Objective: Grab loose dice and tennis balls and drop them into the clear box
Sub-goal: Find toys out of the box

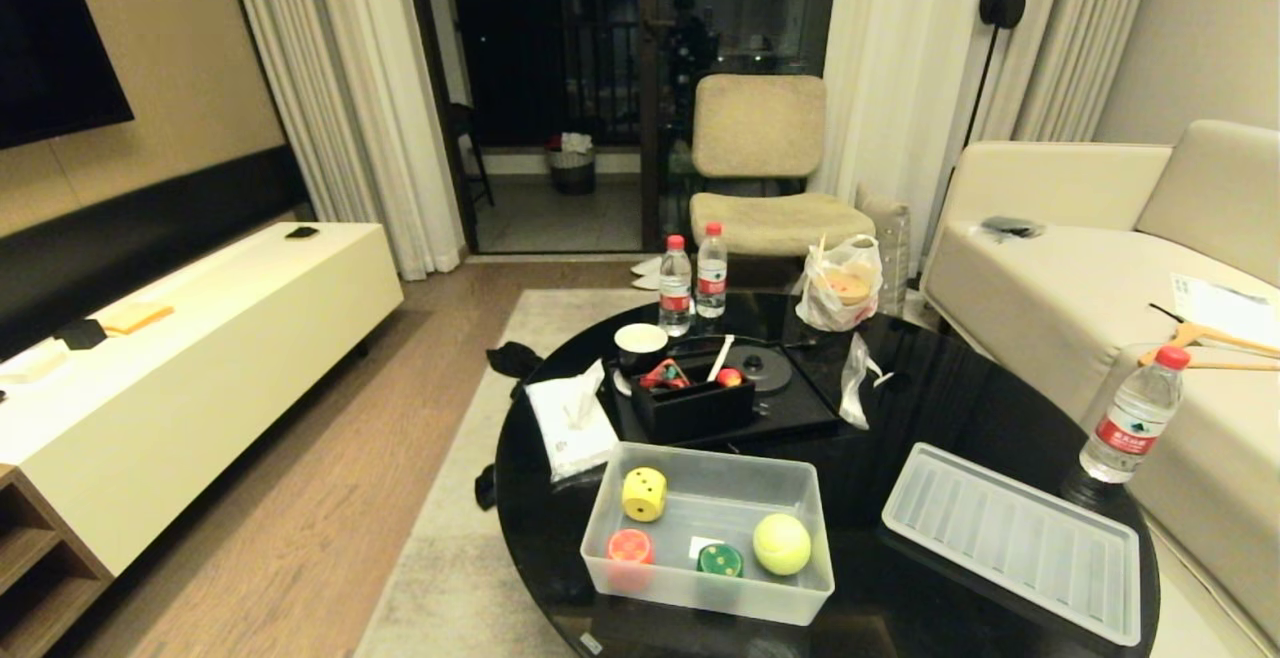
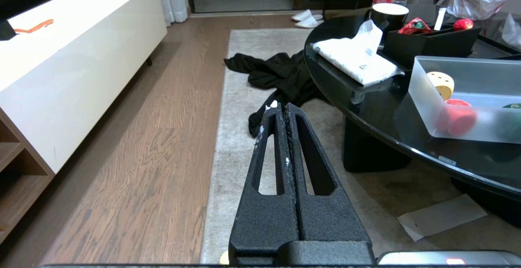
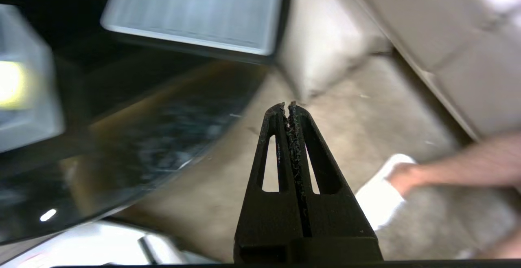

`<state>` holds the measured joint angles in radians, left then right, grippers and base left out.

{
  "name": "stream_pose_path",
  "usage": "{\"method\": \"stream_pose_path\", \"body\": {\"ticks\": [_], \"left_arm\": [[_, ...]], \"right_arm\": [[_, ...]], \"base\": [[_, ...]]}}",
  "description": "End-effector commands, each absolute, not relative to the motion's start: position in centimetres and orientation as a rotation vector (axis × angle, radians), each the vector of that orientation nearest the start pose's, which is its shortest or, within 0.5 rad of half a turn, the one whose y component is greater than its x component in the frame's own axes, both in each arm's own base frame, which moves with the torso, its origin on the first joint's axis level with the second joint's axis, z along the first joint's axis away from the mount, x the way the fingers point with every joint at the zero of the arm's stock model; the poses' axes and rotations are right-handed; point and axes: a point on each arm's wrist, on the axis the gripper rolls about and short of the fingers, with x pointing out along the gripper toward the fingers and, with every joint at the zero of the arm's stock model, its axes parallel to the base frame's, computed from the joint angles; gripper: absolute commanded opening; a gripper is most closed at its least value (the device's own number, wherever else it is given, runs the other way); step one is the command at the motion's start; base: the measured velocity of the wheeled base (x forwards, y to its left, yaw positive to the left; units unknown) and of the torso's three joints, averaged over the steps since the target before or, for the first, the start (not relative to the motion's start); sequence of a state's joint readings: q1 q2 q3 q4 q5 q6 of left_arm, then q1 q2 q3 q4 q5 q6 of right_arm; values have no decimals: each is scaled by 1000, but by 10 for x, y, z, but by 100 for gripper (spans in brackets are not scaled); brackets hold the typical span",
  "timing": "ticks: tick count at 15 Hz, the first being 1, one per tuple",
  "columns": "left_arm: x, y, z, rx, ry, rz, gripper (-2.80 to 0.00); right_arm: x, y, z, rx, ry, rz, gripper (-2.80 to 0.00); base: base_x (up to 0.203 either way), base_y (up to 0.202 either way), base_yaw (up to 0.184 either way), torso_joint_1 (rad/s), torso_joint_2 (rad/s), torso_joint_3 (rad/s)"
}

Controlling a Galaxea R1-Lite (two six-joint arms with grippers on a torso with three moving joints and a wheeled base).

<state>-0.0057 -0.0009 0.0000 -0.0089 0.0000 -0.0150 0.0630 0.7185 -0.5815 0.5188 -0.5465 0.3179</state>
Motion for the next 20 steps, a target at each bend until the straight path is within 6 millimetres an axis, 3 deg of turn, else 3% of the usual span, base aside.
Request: {"method": "stream_pose_path", "body": {"ticks": [1, 4, 7, 10, 13, 15, 20], "left_arm": [[-23, 0, 76, -15, -8, -6, -280], [-23, 0, 76, -15, -8, -6, -280], [-23, 0, 76, -15, -8, -6, -280], [-23, 0, 76, -15, -9, -6, -280], [-23, 0, 76, -15, -9, -6, -280], [-23, 0, 76, -15, -8, -6, -280], [-23, 0, 76, -14, -7, -6, -280]], "right_arm": [[13, -12, 171, 105, 510, -601, -280], [-9, -12, 155, 124, 471, -709, -280], [-32, -9, 138, 90, 397, -652, -280], [-21, -5, 122, 104, 368, -425, -280], [-5, -2, 93, 25, 314, -211, -280], [-2, 1, 86, 4, 288, -32, -280], [-3, 1, 86, -59, 267, 96, -280]], "base": [[0, 0, 0, 0, 0, 0], [0, 0, 0, 0, 0, 0], [0, 0, 0, 0, 0, 0], [0, 0, 0, 0, 0, 0], [0, 0, 0, 0, 0, 0], [0, 0, 0, 0, 0, 0], [0, 0, 0, 0, 0, 0]]}}
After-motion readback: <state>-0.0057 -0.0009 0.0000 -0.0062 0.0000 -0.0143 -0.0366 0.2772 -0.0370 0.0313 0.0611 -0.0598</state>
